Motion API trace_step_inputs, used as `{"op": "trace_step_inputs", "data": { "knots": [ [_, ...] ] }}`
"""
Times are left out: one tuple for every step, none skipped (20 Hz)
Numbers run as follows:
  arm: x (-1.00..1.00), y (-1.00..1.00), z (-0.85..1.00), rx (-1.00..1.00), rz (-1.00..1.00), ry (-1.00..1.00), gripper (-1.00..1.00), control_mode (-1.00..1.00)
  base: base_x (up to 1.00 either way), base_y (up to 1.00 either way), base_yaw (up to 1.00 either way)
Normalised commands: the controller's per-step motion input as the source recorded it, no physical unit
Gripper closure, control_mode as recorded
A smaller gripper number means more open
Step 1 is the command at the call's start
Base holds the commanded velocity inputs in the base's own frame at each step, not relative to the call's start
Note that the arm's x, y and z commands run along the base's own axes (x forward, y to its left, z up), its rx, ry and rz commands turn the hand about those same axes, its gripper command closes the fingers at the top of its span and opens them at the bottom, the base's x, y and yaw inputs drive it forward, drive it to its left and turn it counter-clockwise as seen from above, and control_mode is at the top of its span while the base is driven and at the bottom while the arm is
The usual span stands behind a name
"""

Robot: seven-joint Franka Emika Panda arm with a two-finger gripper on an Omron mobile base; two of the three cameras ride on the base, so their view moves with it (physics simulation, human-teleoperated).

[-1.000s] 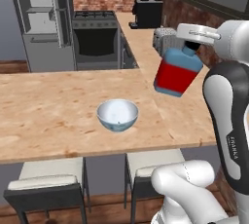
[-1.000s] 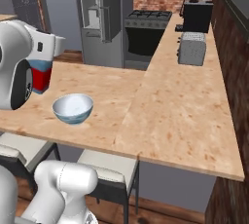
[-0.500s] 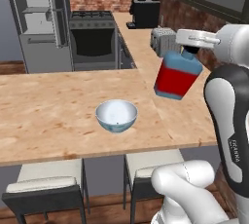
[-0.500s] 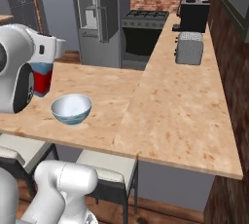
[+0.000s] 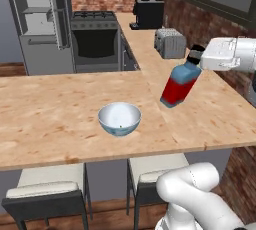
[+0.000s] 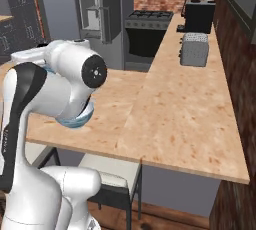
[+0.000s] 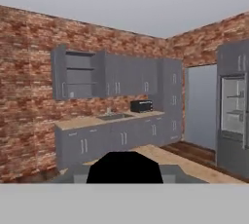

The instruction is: There is a bowl on the dining counter. Grab a lemon wedge from the fridge and place it in the bowl. Then get the liquor bottle and glass cup from the cabinet and place them next to the bowl.

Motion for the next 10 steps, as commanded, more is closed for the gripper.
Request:
{"op": "trace_step_inputs", "data": {
  "knots": [
    [0.26,-0.09,-0.19,-0.13,0.67,0.0,1.0,-1.0,0.0,0.0,0.0],
    [0.3,-0.1,-0.25,-0.12,0.67,0.0,1.0,-1.0,0.0,0.0,0.0],
    [0.3,-0.11,-0.24,-0.13,0.62,0.0,1.0,-1.0,0.0,0.0,0.0],
    [0.24,-0.18,-0.36,-0.18,0.61,0.0,1.0,-1.0,0.0,0.0,0.0],
    [0.25,-0.33,-0.38,-0.14,0.6,0.0,1.0,-1.0,0.0,0.0,0.0],
    [0.22,-0.27,-0.36,-0.13,0.58,0.0,1.0,-1.0,0.0,0.0,0.0],
    [0.14,-0.3,-0.35,-0.13,0.56,0.0,1.0,-1.0,0.0,0.0,0.0],
    [0.04,-0.35,-0.29,-0.13,0.54,0.0,1.0,-1.0,0.0,0.0,0.0],
    [0.0,-0.39,-0.26,-0.14,0.51,0.0,1.0,-1.0,0.0,0.0,0.0],
    [0.0,-0.34,-0.25,-0.18,0.45,-0.05,1.0,-1.0,0.0,0.0,0.0]
  ]
}}
